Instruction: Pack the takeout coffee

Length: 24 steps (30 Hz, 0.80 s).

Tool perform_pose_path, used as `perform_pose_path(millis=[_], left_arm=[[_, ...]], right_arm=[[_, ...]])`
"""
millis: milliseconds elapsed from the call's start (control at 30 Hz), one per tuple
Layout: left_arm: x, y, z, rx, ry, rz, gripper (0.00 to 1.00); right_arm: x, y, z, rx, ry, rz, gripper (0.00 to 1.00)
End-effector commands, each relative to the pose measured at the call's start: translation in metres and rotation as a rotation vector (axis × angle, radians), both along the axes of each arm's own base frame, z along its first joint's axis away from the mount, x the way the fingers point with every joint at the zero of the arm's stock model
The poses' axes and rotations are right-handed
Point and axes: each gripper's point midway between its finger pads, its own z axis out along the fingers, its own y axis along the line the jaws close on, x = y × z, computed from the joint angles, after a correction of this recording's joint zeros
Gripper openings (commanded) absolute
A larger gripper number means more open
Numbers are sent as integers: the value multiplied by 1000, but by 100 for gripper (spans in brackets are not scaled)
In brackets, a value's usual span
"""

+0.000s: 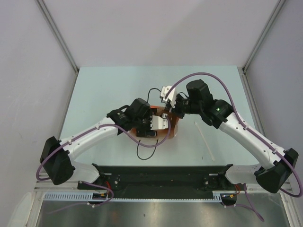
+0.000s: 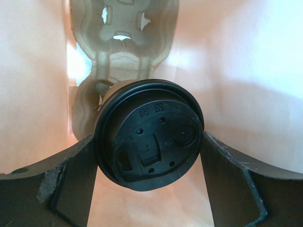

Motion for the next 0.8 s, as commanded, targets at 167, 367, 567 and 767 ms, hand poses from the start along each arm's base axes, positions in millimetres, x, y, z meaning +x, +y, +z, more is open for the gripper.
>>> perform_pose_path(millis=[167, 367, 567, 767], left_arm=[[5, 1, -19, 12, 104, -3, 22], [7, -3, -3, 2, 104, -9, 22], [-12, -1, 15, 3, 140, -32, 21], [-32, 0, 16, 3, 103, -32, 21]], right_arm=[[12, 9, 18, 122, 34, 50, 0], [19, 2, 13, 145, 105, 52, 0], [-6, -2, 16, 147, 170, 139, 0], [-32, 1, 18, 132, 199, 213, 0]])
